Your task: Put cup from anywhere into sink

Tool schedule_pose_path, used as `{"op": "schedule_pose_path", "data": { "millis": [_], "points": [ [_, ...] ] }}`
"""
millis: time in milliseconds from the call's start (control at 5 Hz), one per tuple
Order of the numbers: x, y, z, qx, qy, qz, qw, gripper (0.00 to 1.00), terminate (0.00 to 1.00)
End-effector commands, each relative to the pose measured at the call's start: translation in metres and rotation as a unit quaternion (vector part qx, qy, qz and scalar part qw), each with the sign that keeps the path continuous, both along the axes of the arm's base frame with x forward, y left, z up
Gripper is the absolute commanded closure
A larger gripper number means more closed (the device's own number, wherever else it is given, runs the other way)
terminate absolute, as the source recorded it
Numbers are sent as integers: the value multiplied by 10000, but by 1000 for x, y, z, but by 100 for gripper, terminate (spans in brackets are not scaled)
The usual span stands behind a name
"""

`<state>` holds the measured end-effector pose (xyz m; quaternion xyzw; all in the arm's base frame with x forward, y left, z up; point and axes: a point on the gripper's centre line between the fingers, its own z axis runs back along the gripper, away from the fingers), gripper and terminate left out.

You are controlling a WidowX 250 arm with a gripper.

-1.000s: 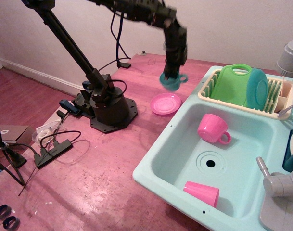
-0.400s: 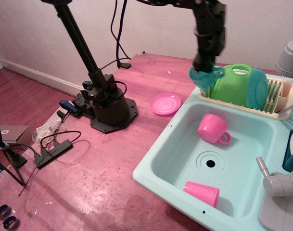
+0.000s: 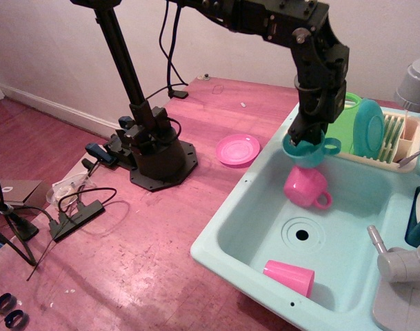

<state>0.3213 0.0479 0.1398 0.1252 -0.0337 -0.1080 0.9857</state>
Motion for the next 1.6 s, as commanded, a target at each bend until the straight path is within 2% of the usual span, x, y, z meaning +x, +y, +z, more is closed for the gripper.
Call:
{"op": "schedule_pose_path", "data": {
  "millis": [0,200,400,600,800,1000,1200,1400],
  "points": [
    [18,-32,-8,-368,-355,-3,9987,100,0],
    [41,-52,-5,-487,-510,-78,9975,100,0],
    [68,-66,3,-475,-563,-386,9965,100,0],
    [51,-63,0,-542,-506,-422,9964,0,0],
    [34,-56,-1,-433,-465,-271,9976,0,0],
    [27,-45,8,-327,-482,-230,9980,0,0],
    [6,-6,40,163,-394,-90,9990,0,0],
    [-31,41,74,664,-282,280,9970,0,100]
  ]
}}
